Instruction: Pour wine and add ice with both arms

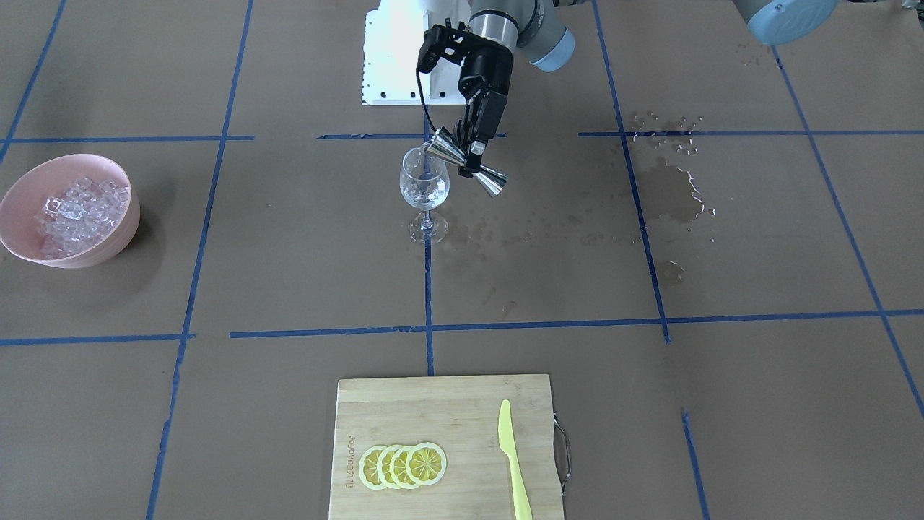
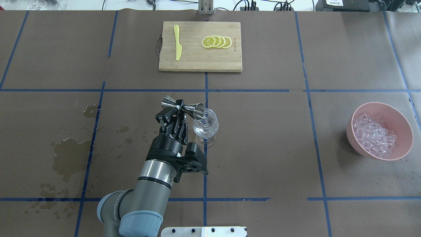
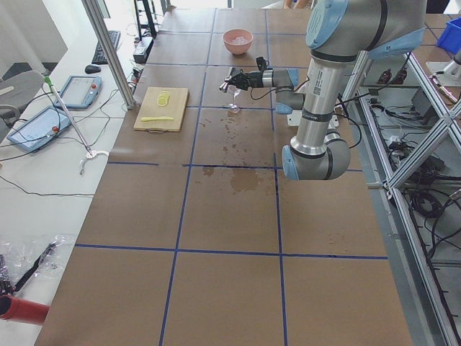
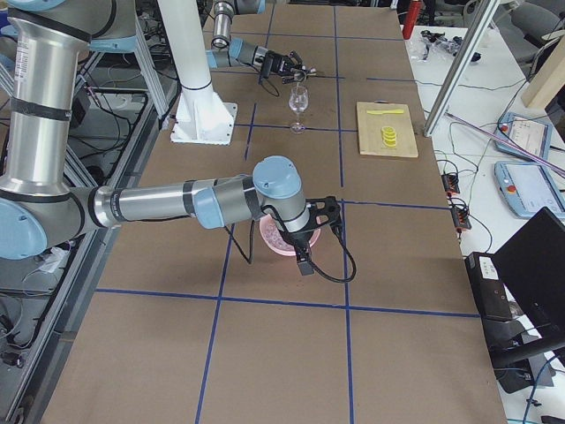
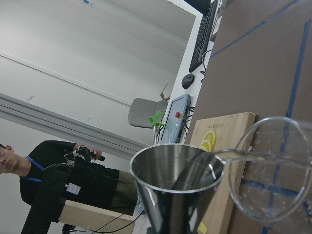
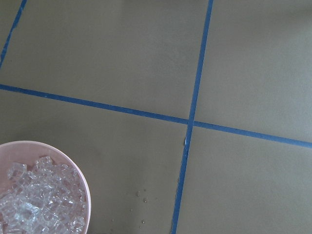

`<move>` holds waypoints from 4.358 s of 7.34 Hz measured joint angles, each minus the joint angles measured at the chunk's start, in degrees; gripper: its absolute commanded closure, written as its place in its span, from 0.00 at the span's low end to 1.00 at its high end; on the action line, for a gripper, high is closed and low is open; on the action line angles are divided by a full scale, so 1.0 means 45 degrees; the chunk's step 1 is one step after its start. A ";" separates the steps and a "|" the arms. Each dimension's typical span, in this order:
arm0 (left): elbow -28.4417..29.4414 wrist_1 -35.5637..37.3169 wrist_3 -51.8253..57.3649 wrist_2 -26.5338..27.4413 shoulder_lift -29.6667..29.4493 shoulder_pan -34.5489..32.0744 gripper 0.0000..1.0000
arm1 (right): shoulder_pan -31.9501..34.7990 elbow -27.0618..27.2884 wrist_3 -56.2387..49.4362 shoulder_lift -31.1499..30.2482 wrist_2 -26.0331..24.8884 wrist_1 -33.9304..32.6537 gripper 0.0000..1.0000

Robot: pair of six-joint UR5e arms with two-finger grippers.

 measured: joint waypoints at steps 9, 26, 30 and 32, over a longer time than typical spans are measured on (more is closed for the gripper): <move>0.0278 0.0153 0.3270 0.2148 -0.0168 0.0118 1.00 | 0.0000 -0.0030 0.0005 -0.0047 0.0000 -0.0008 0.00; 0.0043 -1.1069 0.3410 -0.2531 0.6307 -0.1522 1.00 | 0.0000 0.0019 -0.0046 -0.0060 0.0000 0.0012 0.00; 0.0139 -1.3388 0.1908 -0.3432 0.8890 -0.1499 1.00 | 0.0000 0.0029 -0.0094 -0.0060 0.0000 0.0012 0.00; 0.0188 -1.3931 -0.1782 -0.5389 0.9773 -0.1487 1.00 | 0.0000 0.0032 -0.0093 -0.0055 -0.0004 0.0012 0.00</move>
